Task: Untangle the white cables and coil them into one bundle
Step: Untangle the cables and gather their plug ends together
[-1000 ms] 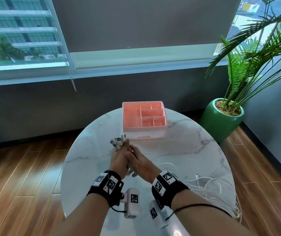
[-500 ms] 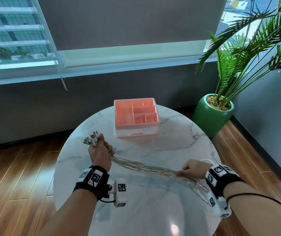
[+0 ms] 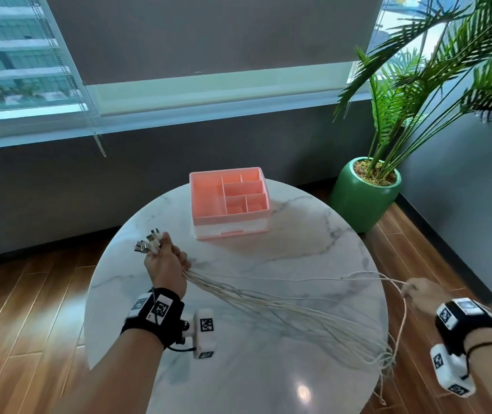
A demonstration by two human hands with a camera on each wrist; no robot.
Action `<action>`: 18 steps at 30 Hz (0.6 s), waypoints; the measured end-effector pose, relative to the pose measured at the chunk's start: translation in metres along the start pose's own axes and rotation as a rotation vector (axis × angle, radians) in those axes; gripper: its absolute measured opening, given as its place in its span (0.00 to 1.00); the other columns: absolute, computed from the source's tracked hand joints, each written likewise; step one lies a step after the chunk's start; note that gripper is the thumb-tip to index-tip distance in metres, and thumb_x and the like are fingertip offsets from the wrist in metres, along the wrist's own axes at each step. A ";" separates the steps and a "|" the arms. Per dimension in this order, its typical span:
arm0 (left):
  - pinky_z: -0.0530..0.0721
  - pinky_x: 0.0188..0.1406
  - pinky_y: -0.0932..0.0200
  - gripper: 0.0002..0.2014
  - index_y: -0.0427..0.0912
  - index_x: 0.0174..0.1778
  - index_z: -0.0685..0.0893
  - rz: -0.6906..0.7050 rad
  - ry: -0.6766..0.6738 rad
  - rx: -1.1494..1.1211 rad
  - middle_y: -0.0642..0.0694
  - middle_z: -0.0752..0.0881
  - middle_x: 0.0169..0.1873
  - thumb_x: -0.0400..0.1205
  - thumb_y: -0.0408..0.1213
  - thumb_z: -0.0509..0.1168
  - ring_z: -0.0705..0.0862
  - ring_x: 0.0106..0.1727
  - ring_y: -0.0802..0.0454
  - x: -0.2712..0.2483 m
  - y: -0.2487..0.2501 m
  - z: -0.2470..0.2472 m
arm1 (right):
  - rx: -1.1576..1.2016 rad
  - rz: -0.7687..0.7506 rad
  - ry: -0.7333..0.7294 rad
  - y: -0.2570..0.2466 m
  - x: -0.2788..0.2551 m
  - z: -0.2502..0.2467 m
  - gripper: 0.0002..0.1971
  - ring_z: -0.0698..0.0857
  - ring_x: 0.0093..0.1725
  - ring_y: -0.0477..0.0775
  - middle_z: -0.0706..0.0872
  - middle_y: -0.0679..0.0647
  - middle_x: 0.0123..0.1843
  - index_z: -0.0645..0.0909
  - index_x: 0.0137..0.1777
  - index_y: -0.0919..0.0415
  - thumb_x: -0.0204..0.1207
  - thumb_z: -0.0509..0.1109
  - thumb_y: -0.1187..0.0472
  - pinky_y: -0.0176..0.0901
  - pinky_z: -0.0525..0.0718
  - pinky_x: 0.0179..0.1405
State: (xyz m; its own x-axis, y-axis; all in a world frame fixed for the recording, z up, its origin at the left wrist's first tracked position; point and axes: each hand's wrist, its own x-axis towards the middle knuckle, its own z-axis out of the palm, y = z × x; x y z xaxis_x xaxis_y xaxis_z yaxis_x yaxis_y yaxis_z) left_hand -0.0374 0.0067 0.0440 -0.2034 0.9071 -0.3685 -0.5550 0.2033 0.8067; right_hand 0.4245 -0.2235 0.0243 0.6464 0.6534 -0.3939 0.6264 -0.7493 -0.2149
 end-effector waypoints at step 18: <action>0.61 0.16 0.66 0.18 0.48 0.33 0.67 -0.066 -0.098 -0.061 0.53 0.66 0.19 0.89 0.40 0.63 0.62 0.17 0.58 -0.033 -0.003 0.033 | 0.183 -0.841 -0.369 -0.324 -0.123 0.102 0.11 0.86 0.46 0.63 0.87 0.60 0.49 0.76 0.54 0.57 0.80 0.70 0.52 0.58 0.87 0.50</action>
State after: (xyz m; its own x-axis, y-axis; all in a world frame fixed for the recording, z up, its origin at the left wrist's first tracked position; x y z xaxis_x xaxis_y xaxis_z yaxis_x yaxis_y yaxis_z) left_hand -0.0019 -0.0120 0.0689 -0.0868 0.9246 -0.3709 -0.6129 0.2439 0.7516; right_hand 0.0976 -0.0720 0.0512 -0.1869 0.9364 -0.2971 0.7266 -0.0717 -0.6833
